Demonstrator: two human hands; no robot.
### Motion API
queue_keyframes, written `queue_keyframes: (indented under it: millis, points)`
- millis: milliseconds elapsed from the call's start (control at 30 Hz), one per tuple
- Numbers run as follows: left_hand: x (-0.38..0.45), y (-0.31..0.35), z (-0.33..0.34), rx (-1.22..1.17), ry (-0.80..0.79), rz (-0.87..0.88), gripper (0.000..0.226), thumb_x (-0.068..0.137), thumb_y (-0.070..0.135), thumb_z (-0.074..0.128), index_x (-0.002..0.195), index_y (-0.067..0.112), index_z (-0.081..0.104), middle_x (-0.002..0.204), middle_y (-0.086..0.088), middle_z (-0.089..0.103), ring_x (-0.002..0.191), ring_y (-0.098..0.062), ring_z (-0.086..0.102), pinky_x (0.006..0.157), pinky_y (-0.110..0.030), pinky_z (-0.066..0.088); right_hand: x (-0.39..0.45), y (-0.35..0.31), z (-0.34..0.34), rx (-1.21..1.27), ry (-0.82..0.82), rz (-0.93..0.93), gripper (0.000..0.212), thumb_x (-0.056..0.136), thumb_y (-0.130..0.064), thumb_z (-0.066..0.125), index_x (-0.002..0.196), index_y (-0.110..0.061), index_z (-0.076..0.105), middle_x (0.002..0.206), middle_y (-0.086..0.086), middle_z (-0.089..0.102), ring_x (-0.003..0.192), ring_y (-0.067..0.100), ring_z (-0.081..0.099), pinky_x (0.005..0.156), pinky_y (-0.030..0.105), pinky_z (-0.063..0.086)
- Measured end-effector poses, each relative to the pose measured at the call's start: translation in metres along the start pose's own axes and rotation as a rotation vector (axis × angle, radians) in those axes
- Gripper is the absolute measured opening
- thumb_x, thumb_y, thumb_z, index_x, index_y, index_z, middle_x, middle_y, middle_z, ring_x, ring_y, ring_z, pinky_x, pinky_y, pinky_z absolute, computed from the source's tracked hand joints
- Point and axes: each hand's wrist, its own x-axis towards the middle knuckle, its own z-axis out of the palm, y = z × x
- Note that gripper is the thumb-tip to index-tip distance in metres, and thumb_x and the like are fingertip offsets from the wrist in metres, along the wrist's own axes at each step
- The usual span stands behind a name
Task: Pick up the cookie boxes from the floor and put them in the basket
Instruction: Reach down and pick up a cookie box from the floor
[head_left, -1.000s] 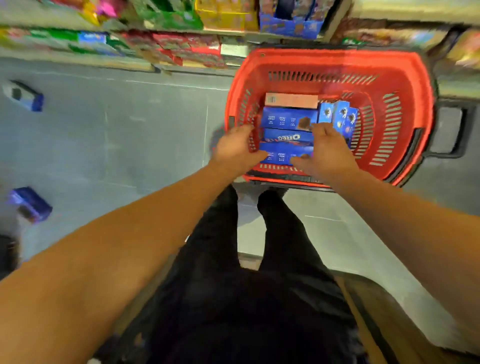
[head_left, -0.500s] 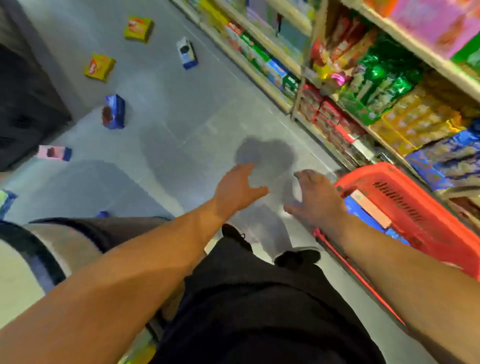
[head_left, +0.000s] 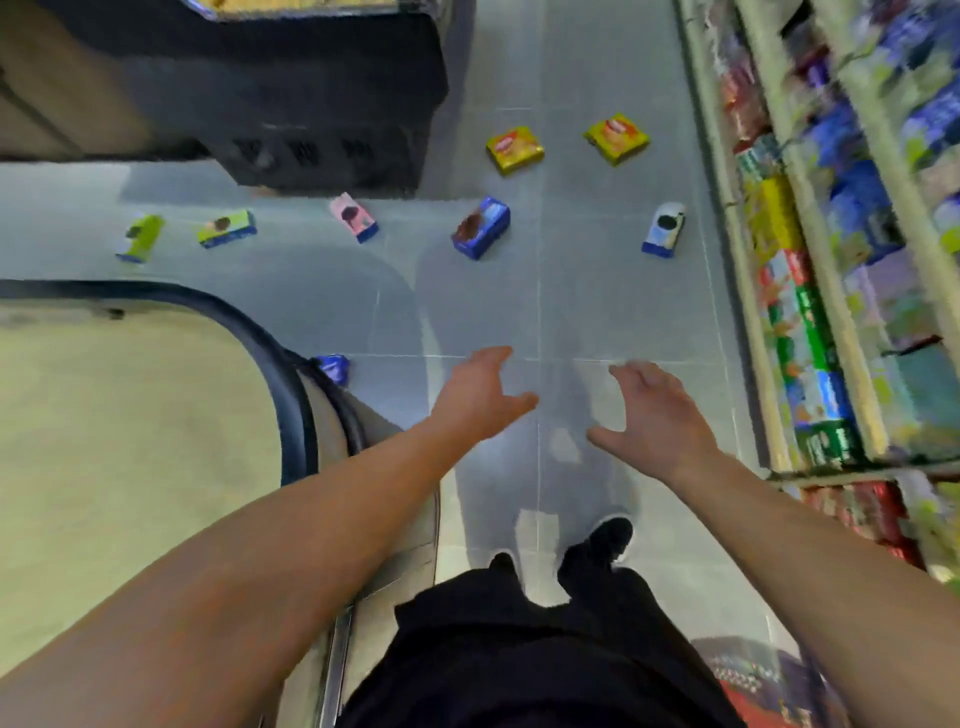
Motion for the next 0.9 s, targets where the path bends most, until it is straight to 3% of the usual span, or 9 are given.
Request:
queue_keyframes:
  millis: [533,900]
  points:
    - [0.171,0.0,-0.078,-0.274,0.339,-0.494,0.081,0.078,0.053,0.067,0.145,0.021,0.035,0.151,-0.002,0.039,0.136,-0.023,0.039,0.109,-0.037,0.032,0.302,-0.03,-0.111,-0.226,-0.143,-0.467,0.088,0.072,-0.053,0.073,0.143,-0.016,0.037,0.145,0.006,0.038,0.127,0.032,0.041,0.107,0.037,0.034]
    - [0.339,-0.022,-0.114,-0.366,0.328,-0.61,0.083,0.077,0.052,0.068,0.146,0.02,0.035,0.15,-0.003,0.039,0.136,-0.024,0.038,0.11,-0.037,0.032,0.498,-0.063,-0.138,-0.296,-0.201,-0.556,0.087,0.073,-0.054,0.07,0.143,-0.017,0.035,0.145,0.004,0.035,0.129,0.03,0.04,0.105,0.039,0.037]
